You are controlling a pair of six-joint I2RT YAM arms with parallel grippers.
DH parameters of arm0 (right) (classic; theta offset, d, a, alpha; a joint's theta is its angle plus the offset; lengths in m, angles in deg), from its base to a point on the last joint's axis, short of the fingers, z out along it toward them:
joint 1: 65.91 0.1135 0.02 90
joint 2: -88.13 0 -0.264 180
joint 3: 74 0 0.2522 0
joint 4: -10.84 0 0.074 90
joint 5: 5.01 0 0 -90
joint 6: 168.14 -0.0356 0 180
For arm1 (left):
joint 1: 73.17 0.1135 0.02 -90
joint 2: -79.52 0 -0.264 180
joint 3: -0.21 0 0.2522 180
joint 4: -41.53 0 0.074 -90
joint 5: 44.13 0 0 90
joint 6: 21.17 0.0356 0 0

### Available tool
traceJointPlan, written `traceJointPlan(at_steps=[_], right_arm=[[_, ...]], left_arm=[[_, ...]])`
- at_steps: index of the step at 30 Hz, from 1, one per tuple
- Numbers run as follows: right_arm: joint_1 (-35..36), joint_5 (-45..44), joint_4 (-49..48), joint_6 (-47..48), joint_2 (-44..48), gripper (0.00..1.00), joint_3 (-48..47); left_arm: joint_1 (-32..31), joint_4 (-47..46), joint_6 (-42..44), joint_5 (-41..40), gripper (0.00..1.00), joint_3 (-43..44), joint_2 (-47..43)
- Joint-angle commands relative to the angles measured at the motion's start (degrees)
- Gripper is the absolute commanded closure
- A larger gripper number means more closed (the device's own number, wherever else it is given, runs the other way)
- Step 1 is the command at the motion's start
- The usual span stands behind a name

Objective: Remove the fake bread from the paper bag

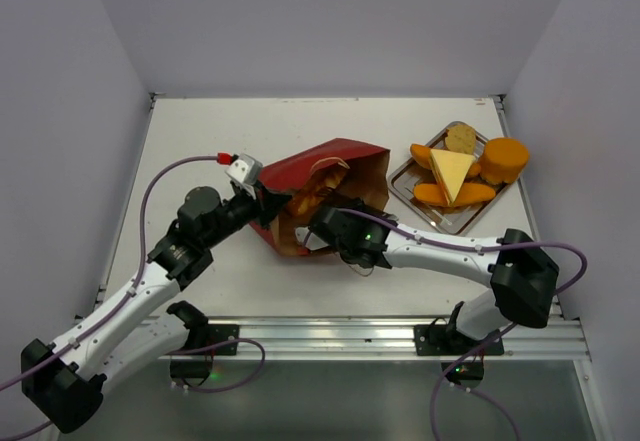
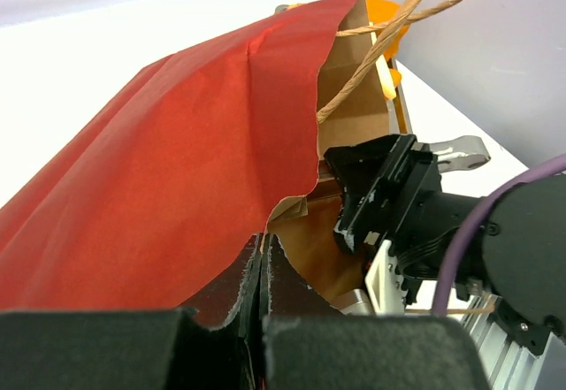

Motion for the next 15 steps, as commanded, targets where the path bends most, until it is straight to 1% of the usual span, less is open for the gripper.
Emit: traceJointPlan(at_steps=[1, 8, 15], right_arm=[[0.2, 2.9, -1.2, 11.4, -0.8, 0.51, -1.3], [0.3, 2.2, -4.4, 11.6, 0.0, 0.51, -1.4], [0.2, 2.7, -2.9, 10.9, 1.1, 0.50, -0.9]], left_arm=[[0.4, -0.4, -0.3, 2.1, 1.00, -0.4, -1.4], [0.4, 0.0, -0.1, 2.1, 1.00, -1.2, -1.5], [0.4, -0.4, -0.4, 1.6, 1.00, -2.5, -1.5]])
